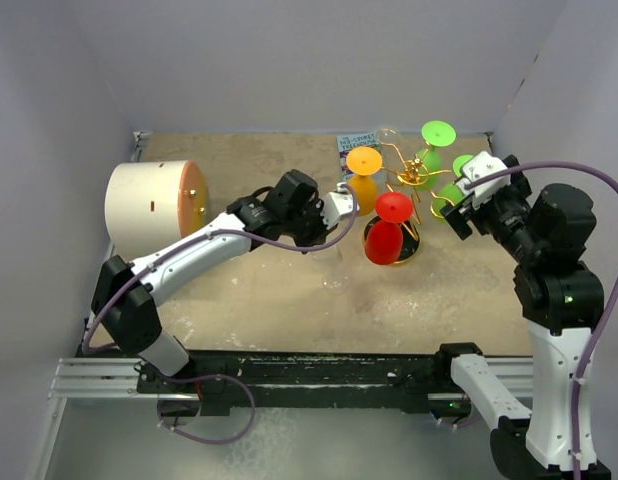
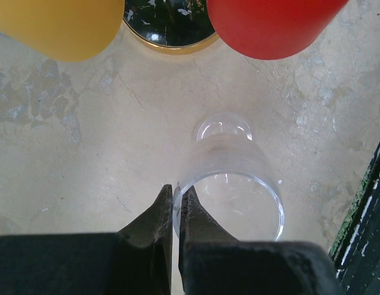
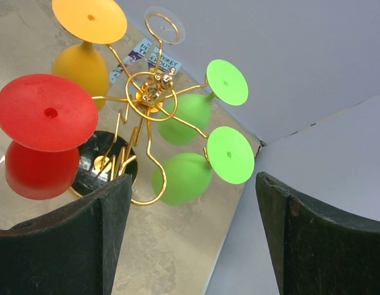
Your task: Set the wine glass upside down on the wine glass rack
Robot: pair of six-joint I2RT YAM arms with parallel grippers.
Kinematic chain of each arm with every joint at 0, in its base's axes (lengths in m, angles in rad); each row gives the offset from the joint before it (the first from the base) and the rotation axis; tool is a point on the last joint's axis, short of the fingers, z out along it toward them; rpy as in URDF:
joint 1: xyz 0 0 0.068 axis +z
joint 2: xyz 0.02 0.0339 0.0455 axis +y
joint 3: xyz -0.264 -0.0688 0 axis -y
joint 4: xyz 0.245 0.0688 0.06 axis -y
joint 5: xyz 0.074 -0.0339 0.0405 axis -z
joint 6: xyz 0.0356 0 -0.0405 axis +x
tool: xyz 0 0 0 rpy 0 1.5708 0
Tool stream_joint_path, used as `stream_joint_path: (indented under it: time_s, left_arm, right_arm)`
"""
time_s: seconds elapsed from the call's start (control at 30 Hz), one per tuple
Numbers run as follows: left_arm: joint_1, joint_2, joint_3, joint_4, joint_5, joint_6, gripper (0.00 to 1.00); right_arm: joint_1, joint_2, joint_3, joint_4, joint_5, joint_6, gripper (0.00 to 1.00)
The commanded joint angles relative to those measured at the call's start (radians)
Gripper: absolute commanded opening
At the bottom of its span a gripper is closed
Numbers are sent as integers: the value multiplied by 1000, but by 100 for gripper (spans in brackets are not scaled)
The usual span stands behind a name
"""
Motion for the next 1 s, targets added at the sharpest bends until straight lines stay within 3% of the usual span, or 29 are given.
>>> stream_joint_path:
  time_s: [0.0,0.27,0.37,0.57,0.77,0.97]
  left_arm:
    - [32,-118,-7,21,72,27,0]
    - [191,-309,-32,6,231,5,0]
    - [266,-411,-35,-3,248,10,0]
    - [406,-566,4,-9,271,-35,0]
    - [411,-556,164,-86,223,-78,0]
    - [414,-492,378,-122,232,-116,0]
  right_arm:
    - [-10,11,19,36,23,29,85]
    - [-21,41,67,29,-31,90,87]
    - [-32,53,99,13,-109,123,92]
    - [-43,120,167,-10,-327,271,85]
    - [-41,159,174,87,-535,433,83]
    - [0,219,205,225,-605,571,80]
